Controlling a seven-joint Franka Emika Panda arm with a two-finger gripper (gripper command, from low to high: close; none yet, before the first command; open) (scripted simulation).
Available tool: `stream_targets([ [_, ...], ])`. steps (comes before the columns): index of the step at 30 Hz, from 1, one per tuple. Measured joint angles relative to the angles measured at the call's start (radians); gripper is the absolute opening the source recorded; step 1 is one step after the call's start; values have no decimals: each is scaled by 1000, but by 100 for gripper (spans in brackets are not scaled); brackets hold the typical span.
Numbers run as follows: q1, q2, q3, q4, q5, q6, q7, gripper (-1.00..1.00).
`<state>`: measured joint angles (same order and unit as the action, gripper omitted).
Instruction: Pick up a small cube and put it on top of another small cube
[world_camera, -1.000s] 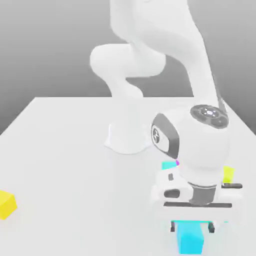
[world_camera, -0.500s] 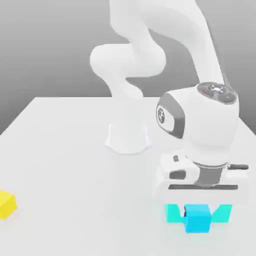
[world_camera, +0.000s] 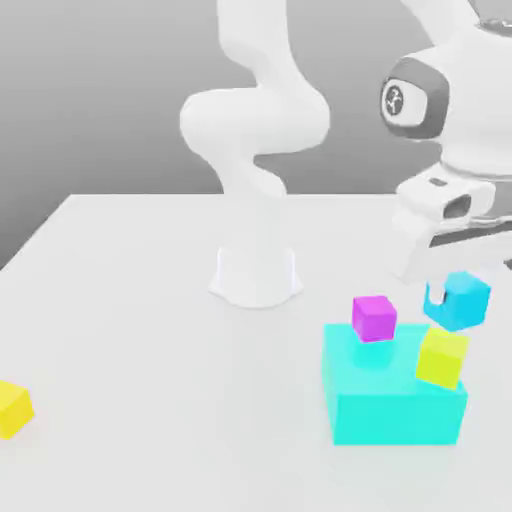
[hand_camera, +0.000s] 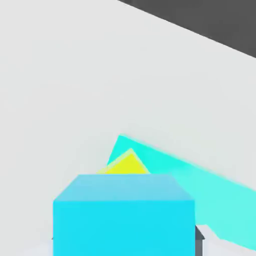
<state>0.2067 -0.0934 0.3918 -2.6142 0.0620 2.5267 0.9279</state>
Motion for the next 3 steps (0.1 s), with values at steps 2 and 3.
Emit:
stream_targets([
  [2,0,0,0,0,0,0,0,100],
  [3,0,0,0,0,0,0,0,100],
])
